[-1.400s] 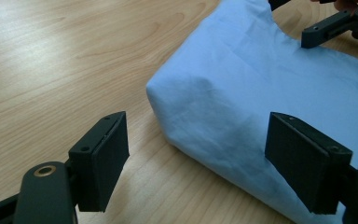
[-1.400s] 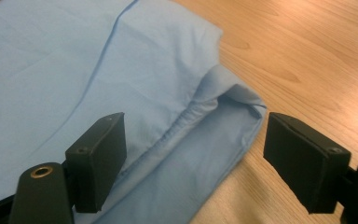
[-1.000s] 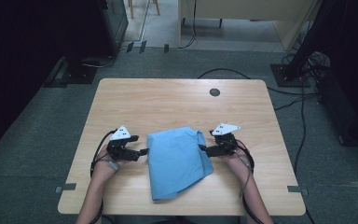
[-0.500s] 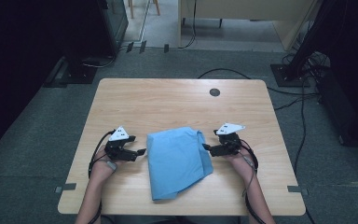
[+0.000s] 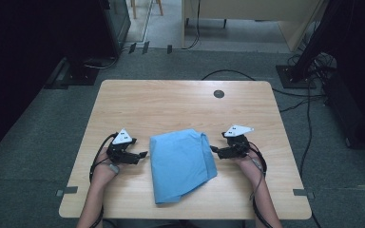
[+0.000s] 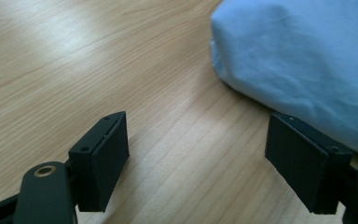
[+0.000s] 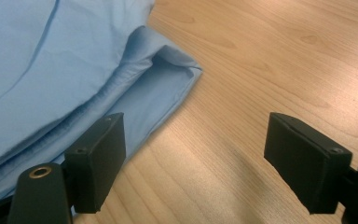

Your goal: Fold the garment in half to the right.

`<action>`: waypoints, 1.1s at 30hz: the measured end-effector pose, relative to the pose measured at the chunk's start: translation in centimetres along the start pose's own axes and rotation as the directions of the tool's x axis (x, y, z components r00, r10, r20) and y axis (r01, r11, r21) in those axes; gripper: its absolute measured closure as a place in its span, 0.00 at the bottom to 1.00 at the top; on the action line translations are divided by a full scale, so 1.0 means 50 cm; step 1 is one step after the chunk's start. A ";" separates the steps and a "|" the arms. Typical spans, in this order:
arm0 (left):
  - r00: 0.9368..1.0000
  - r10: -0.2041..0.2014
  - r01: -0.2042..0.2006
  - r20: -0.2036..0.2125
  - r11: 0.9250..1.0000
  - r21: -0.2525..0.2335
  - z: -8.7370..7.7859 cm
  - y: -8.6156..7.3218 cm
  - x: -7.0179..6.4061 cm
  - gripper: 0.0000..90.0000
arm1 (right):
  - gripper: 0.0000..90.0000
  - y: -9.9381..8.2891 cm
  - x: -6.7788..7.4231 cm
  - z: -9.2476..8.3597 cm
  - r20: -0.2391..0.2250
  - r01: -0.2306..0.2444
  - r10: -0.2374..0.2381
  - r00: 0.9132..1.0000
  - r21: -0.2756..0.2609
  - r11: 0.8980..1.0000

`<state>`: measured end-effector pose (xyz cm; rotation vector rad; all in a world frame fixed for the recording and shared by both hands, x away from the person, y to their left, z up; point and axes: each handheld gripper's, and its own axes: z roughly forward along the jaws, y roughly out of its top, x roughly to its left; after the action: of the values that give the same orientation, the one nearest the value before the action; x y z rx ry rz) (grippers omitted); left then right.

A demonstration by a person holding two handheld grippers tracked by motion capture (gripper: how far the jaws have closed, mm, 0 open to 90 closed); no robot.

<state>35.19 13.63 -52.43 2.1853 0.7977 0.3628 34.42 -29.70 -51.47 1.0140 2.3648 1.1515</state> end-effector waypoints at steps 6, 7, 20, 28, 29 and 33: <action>1.000 -0.010 0.010 -0.011 1.000 0.000 0.001 0.000 0.002 0.23 | 0.22 -0.004 -0.005 -0.003 0.008 -0.001 0.001 1.000 0.007 1.000; 1.000 -0.015 0.015 -0.016 1.000 0.000 0.001 0.000 0.003 0.23 | 0.22 -0.004 -0.006 -0.003 0.010 0.001 -0.001 1.000 0.006 1.000; 0.997 -0.050 0.050 -0.054 0.999 -0.001 0.002 0.002 0.008 0.23 | 0.22 -0.014 -0.013 -0.004 0.016 0.005 -0.005 1.000 0.028 1.000; 0.995 -0.065 0.065 -0.074 0.998 -0.002 0.002 0.002 0.010 0.23 | 0.22 -0.019 -0.020 -0.010 0.015 -0.005 0.005 1.000 0.040 0.999; 0.995 -0.067 0.066 -0.075 0.998 -0.003 0.003 0.002 0.010 0.23 | 0.22 -0.020 -0.021 -0.010 0.013 -0.005 0.004 1.000 0.040 0.999; 0.995 -0.070 0.070 -0.077 0.998 -0.004 0.003 0.002 0.010 0.23 | 0.22 -0.022 -0.024 -0.012 0.013 -0.005 0.004 1.000 0.044 0.999</action>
<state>35.70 13.84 -52.45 2.1465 0.9141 0.4145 34.40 -31.35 -51.96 1.0386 2.3885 1.0959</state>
